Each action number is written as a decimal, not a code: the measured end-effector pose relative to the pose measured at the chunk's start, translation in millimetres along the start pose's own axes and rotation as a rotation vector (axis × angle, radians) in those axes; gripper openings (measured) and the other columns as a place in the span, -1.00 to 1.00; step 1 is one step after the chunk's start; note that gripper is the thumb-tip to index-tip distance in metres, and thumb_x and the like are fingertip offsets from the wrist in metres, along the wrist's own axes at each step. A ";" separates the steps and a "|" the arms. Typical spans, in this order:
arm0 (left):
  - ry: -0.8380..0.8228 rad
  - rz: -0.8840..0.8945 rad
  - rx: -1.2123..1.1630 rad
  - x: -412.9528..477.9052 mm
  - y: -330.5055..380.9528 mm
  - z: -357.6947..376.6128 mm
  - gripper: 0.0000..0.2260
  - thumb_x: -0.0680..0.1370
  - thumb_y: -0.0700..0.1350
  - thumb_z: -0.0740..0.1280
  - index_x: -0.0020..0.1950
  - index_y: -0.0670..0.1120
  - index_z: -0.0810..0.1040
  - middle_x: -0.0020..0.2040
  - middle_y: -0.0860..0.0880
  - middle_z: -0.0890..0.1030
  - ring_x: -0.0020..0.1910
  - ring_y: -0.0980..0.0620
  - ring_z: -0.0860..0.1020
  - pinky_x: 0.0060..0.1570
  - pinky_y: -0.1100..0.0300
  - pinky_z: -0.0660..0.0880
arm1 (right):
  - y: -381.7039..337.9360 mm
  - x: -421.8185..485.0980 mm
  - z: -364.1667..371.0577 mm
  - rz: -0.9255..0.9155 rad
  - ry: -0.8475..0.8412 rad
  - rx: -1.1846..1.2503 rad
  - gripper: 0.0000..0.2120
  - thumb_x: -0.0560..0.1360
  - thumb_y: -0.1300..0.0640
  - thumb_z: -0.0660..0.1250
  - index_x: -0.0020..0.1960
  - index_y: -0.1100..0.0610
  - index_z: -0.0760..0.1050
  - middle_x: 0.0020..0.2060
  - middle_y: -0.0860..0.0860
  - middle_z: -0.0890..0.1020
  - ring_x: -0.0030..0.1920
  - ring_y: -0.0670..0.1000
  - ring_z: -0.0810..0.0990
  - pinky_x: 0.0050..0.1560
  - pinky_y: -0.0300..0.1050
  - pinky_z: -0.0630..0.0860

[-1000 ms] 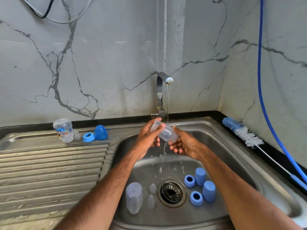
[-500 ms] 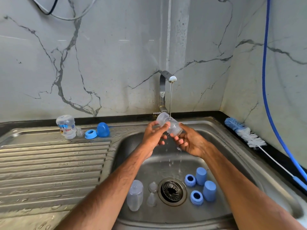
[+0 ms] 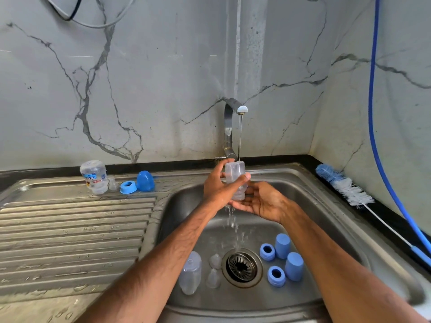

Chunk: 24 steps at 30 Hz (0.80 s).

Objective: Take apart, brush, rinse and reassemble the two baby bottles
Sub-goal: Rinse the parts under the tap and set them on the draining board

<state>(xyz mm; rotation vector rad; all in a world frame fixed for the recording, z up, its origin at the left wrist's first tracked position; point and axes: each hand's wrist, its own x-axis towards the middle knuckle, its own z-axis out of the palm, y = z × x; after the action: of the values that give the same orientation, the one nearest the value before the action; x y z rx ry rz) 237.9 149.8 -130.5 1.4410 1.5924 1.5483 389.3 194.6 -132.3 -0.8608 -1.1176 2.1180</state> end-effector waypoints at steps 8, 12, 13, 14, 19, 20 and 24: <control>-0.325 -0.193 0.095 0.3 -14.0 -16.0 -0.41 0.36 0.00 0.65 0.31 -0.05 0.52 0.16 -0.03 0.65 0.04 -0.02 0.69 0.00 -0.01 0.69 | -0.2 3.5 -5.4 -0.348 0.402 -0.264 -0.60 0.43 0.18 0.59 0.24 0.18 0.63 0.07 0.13 0.73 0.03 0.11 0.71 0.03 -0.02 0.68; -0.280 -0.142 0.259 3.5 -23.2 -14.0 -0.29 0.25 -0.03 0.71 0.32 -0.04 0.50 0.17 0.03 0.62 0.11 0.06 0.61 0.12 0.11 0.60 | 2.3 4.9 2.9 -0.416 0.333 -0.444 -0.52 0.41 0.27 0.59 0.29 0.09 0.60 0.14 0.04 0.69 0.16 0.04 0.66 0.04 -0.13 0.63; -0.251 -0.126 0.268 5.2 -24.3 -15.0 -0.29 0.23 -0.06 0.72 0.31 -0.04 0.50 0.16 0.04 0.62 0.11 0.06 0.60 0.08 0.18 0.58 | 2.2 4.6 3.7 -0.414 0.308 -0.455 -0.51 0.41 0.27 0.59 0.30 0.10 0.59 0.13 0.04 0.70 0.16 0.04 0.67 0.04 -0.14 0.63; -0.230 -0.113 0.262 6.9 -25.7 -16.7 -0.30 0.22 -0.09 0.72 0.28 -0.03 0.51 0.14 0.06 0.61 0.10 0.07 0.59 -0.01 0.24 0.56 | 2.2 4.2 3.6 -0.406 0.288 -0.456 -0.52 0.42 0.28 0.58 0.30 0.10 0.58 0.12 0.04 0.70 0.15 0.04 0.68 0.04 -0.12 0.65; -0.238 -0.041 0.183 11.1 -32.4 -29.4 -0.38 0.26 -0.12 0.70 0.23 0.08 0.53 0.16 0.08 0.61 0.13 0.04 0.59 -0.06 0.24 0.55 | 3.1 6.3 2.1 -0.419 0.280 -0.425 -0.59 0.43 0.23 0.59 0.24 0.11 0.60 0.10 0.07 0.73 0.10 0.08 0.72 0.06 0.00 0.70; -0.252 -0.044 0.127 11.1 -33.1 -30.2 -0.41 0.28 -0.08 0.70 0.22 0.08 0.55 0.17 0.03 0.63 0.10 0.01 0.63 -0.04 0.16 0.62 | 2.9 6.7 2.9 -0.432 0.317 -0.422 -0.65 0.47 0.17 0.57 0.22 0.11 0.61 0.08 0.09 0.73 0.06 0.08 0.73 -0.02 -0.05 0.70; -0.195 -0.165 -0.166 8.8 -26.9 -30.4 -0.59 0.43 0.11 0.57 0.19 0.01 0.62 0.06 -0.07 0.69 -0.26 0.01 0.71 -0.33 0.19 0.64 | 4.6 5.6 2.4 -0.345 0.333 -0.402 -0.72 0.62 -0.04 0.38 0.23 0.11 0.62 0.01 0.15 0.72 -0.13 0.07 0.72 -0.17 -0.06 0.70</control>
<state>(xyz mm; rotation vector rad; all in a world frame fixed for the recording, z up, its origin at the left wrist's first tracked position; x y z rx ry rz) 199.1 150.8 -145.3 1.2939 1.3964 1.3666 383.0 195.5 -136.7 -1.0652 -1.4125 1.4312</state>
